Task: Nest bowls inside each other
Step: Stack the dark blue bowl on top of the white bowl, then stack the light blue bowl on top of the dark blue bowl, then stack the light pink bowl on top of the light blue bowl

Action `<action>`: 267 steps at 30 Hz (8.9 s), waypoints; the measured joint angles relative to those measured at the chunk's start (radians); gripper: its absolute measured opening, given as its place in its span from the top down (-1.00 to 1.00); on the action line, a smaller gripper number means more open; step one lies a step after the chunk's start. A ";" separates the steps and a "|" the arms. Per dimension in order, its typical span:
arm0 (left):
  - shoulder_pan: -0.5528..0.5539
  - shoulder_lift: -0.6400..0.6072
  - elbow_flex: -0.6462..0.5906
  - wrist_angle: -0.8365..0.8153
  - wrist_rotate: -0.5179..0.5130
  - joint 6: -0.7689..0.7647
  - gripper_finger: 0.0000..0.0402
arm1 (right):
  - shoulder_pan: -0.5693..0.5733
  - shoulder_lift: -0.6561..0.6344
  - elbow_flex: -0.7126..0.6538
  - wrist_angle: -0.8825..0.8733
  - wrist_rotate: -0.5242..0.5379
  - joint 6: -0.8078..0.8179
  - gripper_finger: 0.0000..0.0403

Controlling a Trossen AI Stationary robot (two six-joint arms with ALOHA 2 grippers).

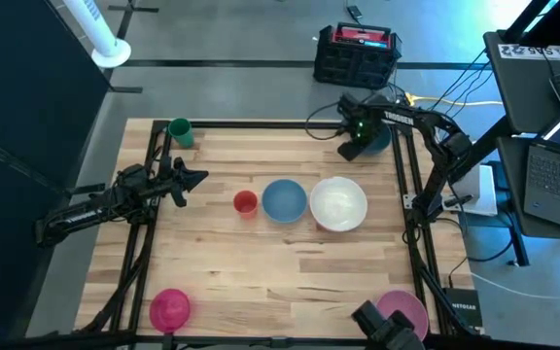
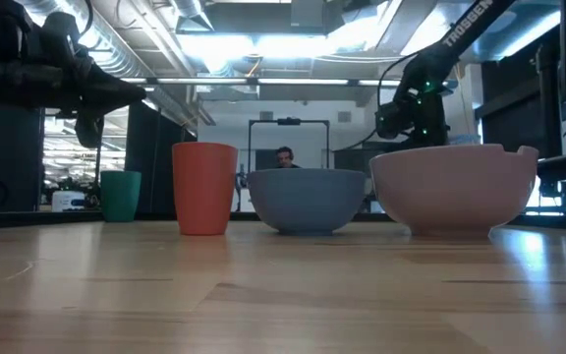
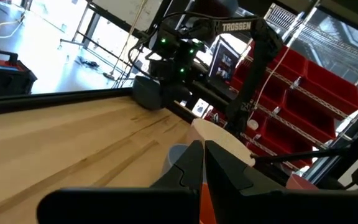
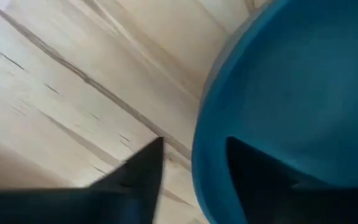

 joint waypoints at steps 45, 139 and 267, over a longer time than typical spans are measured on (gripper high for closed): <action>0.001 0.000 0.000 -0.068 -0.001 0.058 1.00 | 1.015 -0.255 0.053 -0.083 -0.052 0.642 1.00; 0.000 0.000 0.000 -0.070 0.026 0.035 1.00 | 0.868 0.100 0.395 0.025 -0.009 -0.020 1.00; 0.000 0.000 0.000 -0.068 0.054 -0.007 1.00 | 1.931 -0.419 -0.437 0.326 -0.052 1.470 0.98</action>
